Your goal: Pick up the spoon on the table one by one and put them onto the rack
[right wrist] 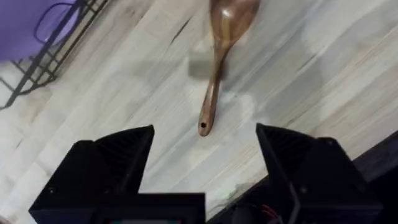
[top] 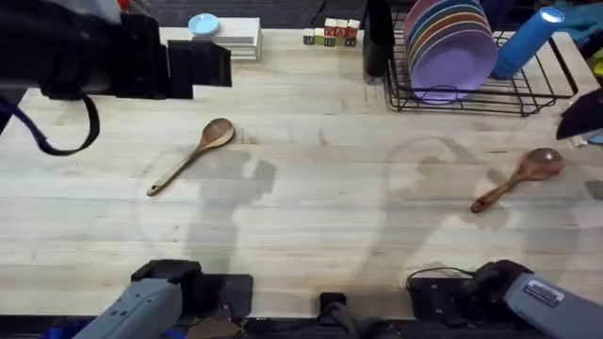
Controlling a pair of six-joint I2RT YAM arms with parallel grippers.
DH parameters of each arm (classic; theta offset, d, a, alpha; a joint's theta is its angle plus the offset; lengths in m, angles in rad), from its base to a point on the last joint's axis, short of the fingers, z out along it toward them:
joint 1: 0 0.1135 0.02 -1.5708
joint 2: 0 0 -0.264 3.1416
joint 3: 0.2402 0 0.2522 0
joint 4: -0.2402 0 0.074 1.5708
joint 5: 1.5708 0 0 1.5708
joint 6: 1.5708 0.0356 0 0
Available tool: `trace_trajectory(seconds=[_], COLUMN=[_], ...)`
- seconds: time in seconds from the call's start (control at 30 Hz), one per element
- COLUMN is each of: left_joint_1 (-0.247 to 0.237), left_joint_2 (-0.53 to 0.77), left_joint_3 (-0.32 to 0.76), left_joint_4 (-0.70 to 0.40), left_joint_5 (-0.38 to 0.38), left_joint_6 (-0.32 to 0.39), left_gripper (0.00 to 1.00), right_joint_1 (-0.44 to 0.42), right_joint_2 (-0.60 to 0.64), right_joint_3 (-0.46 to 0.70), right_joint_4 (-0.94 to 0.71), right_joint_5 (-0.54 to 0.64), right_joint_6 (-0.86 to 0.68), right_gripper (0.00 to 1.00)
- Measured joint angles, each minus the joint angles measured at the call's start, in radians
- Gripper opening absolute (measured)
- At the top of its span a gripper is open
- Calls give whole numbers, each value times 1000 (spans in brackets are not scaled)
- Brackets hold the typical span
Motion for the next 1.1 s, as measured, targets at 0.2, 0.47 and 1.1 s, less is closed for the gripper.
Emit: trace_trajectory(seconds=[0.2, 0.47, 1.1], left_joint_1=[0, 0, 0], left_joint_2=[0, 0, 0], left_joint_3=[0, 0, 0], left_joint_4=[0, 0, 0], left_joint_5=[0, 0, 0], left_joint_6=[0, 0, 0], left_gripper=[993, 993, 993], right_joint_1=[0, 0, 0], right_joint_2=[30, 30, 47], right_joint_3=[-37, -199, -429], right_joint_4=[87, 227, 508], right_joint_5=[31, 39, 42], right_joint_6=[53, 75, 90], right_gripper=[992, 992, 992])
